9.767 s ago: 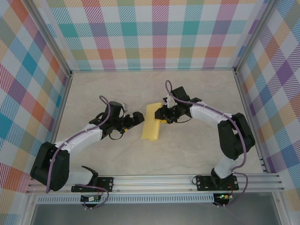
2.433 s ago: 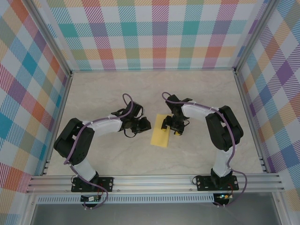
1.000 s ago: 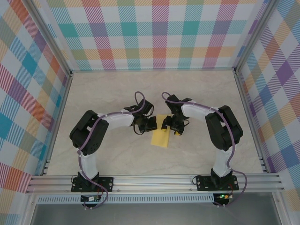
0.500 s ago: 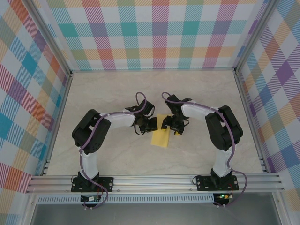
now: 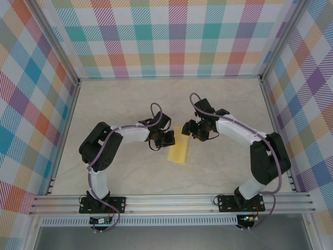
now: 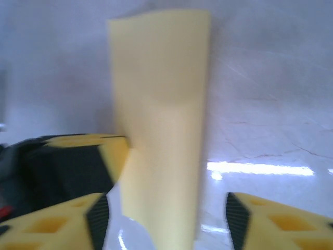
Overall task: Fold a paper plane with a square sheet of paper (pick it up from the middle)
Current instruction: Hold the square sheet of paper at the center of the table.
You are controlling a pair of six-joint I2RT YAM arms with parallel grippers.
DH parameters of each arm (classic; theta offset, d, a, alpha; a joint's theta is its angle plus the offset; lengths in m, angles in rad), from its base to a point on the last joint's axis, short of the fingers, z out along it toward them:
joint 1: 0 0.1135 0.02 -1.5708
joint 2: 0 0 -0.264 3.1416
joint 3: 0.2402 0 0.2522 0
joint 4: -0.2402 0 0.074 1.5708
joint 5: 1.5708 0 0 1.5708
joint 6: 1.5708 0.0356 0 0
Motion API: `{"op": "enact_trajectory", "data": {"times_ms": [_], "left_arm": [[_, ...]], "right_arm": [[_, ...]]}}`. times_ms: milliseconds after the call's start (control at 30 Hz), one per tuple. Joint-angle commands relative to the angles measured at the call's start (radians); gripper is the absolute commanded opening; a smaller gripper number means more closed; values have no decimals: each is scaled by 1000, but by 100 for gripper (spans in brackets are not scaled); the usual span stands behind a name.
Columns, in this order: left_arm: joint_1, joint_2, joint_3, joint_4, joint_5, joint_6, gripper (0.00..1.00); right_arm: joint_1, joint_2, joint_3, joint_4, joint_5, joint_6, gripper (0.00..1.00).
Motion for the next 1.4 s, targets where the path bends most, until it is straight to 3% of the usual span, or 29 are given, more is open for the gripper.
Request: {"op": "enact_trajectory", "data": {"times_ms": [0,167,267,1367], "left_arm": [[-14,25,-39,-24,-18,11,0],[-14,22,-49,-19,-12,12,0],[-14,22,-53,-17,-14,13,0],[-14,22,-57,-36,-30,21,0]], "right_arm": [[-6,-16,-111,221,-185,46,41],[-7,15,-201,378,-266,90,13],[-6,43,-216,430,-307,82,9],[-77,127,-386,522,-296,-44,7]]}}
